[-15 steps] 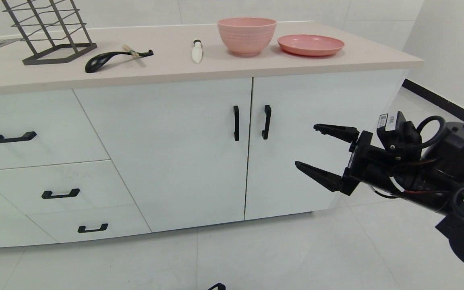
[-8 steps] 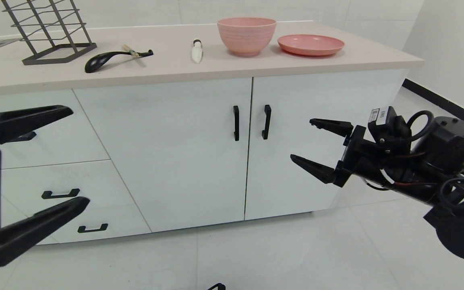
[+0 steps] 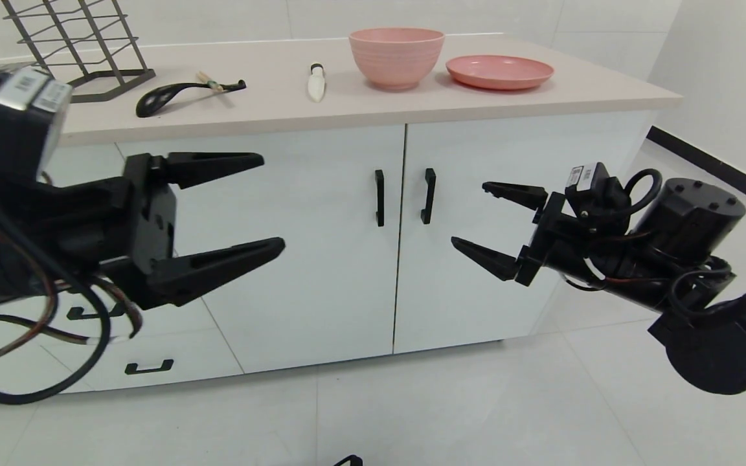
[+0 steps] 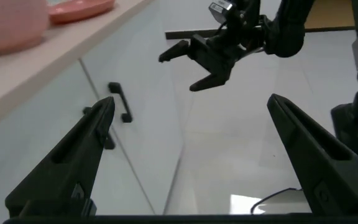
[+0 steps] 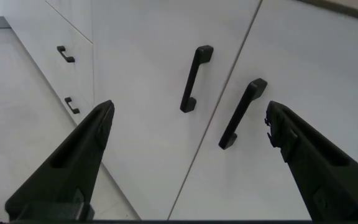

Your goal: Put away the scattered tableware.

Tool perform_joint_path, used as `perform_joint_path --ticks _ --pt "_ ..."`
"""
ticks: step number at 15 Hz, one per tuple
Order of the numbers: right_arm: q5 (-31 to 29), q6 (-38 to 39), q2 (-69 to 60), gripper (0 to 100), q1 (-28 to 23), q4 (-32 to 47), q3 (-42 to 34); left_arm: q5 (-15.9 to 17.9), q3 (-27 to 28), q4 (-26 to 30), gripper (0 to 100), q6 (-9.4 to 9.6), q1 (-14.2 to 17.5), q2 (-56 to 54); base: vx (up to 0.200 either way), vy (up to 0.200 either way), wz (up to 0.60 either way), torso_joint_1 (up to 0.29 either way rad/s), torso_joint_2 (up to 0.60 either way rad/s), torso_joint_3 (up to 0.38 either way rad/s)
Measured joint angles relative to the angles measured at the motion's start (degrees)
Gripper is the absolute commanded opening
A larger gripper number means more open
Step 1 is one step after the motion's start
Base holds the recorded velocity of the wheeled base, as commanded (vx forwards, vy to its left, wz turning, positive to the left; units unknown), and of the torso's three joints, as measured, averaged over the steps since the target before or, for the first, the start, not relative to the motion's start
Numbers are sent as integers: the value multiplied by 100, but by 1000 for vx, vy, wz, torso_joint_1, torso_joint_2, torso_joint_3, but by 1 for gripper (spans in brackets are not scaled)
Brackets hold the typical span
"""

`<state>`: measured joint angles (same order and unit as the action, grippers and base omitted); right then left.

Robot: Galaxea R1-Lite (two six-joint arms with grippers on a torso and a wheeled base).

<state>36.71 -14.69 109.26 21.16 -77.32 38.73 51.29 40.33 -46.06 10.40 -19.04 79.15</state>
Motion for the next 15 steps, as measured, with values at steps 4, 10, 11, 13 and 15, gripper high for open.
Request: perform_joint_path --ticks 4,10,11,13,15 --pt "-1 2 372 100 41 -2 197 -238 83 -118 100 -4 -534 745 0 0 0 0 0 0" --pt "166 63 1273 100 30 9 1137 -158 700 -507 100 180 -658 1836 0 0 0 0 0 0" --pt "183 71 1419 100 5 9 1353 -9 901 -516 100 200 -725 2010 0 0 0 0 0 0" --pt "235 79 1694 100 -59 6 1749 143 1108 -536 100 207 -852 2260 0 0 0 0 0 0" --pt "489 98 1941 100 -101 -2 2070 134 1224 -547 100 202 -923 2467 0 0 0 0 0 0"
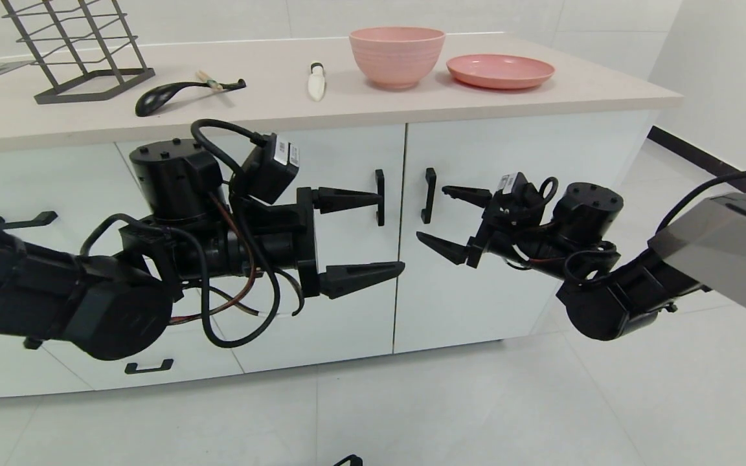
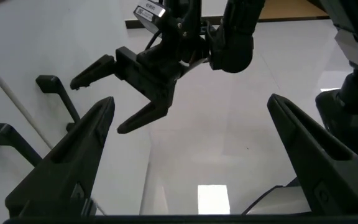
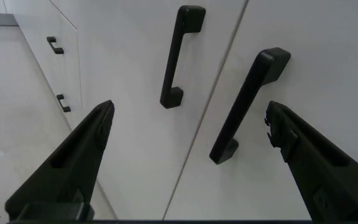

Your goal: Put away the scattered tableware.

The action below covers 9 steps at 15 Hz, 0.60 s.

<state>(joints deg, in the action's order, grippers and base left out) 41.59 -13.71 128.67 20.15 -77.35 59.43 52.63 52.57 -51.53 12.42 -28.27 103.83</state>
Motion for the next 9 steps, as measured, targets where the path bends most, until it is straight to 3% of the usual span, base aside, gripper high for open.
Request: perform_joint_path --ticks 6,9 --pt "154 1 474 100 -20 -29 581 -257 538 7 100 -38 -63 516 0 0 0 0 0 0" --pt "447 6 724 100 24 -57 953 -200 866 -55 100 -61 -67 822 0 0 0 0 0 0"
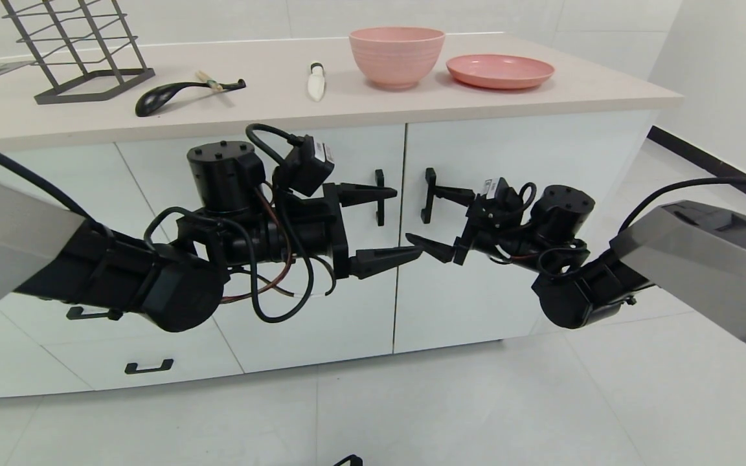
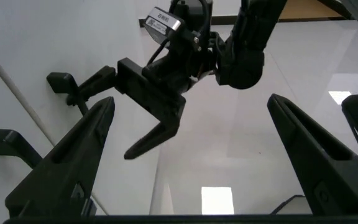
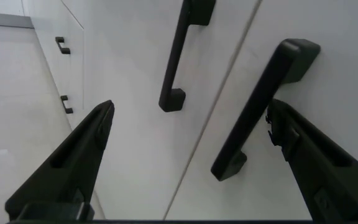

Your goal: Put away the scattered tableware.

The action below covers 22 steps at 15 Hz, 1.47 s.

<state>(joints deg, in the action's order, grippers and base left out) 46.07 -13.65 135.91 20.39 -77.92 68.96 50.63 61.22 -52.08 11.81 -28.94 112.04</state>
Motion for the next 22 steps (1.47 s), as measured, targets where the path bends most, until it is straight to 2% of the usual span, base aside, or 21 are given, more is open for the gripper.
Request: perform_joint_path --ticks 4,7,10,13,19,21,22 --pt "418 211 162 100 113 -33 258 6 241 -52 100 -60 -7 278 0 0 0 0 0 0" --pt "788 345 177 100 118 -50 317 -5 435 -149 100 -282 4 383 0 0 0 0 0 0" --pt "1025 416 129 100 116 -121 215 -137 592 -633 100 -660 6 544 0 0 0 0 0 0" --pt "1182 406 -116 100 116 -211 -339 -423 779 -769 100 -796 -11 703 0 0 0 0 0 0" --pt "1409 340 -1062 100 162 -184 -1809 -657 1237 -762 100 -840 -217 973 0 0 0 0 0 0" --pt "1491 277 -1315 100 162 -194 -2241 -777 1480 -762 100 -1034 -344 1086 0 0 0 0 0 0" --pt "1510 260 -1417 100 162 -197 -2400 -961 1620 -769 100 -1143 -418 1150 0 0 0 0 0 0"
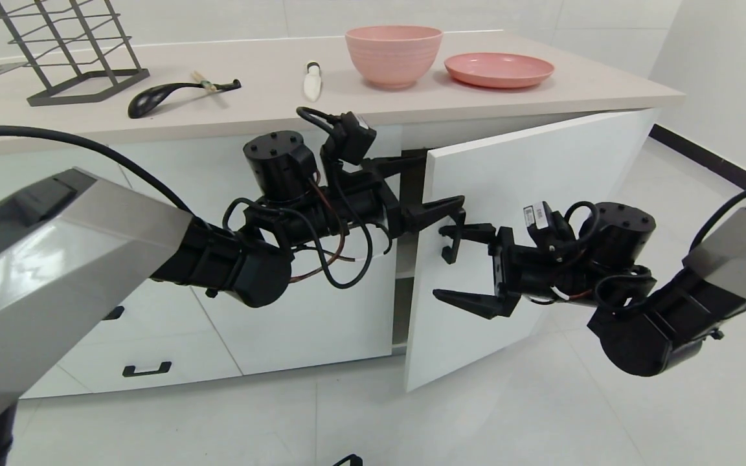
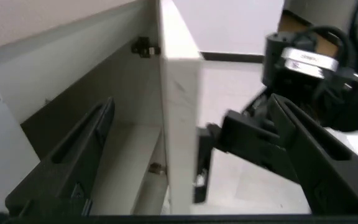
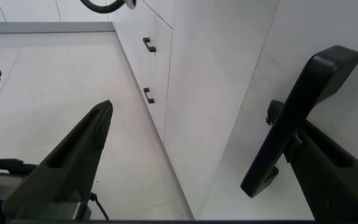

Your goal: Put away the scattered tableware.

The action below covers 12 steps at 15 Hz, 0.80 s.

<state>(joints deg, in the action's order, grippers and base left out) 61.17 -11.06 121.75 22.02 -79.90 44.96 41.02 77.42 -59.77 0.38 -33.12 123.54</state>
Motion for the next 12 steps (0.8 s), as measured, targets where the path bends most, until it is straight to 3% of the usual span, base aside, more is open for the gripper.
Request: perform_joint_path --ticks 3,7,12 --pt "9 -60 -149 100 0 13 -179 -121 260 -20 100 -196 -205 168 0 0 0 0 0 0" --pt "106 -183 -129 100 -256 -16 -222 -163 271 -112 100 -212 -406 262 0 0 0 0 0 0" --pt "60 -205 -85 100 -756 -38 -367 -189 260 -127 100 -212 -434 297 0 0 0 0 0 0"
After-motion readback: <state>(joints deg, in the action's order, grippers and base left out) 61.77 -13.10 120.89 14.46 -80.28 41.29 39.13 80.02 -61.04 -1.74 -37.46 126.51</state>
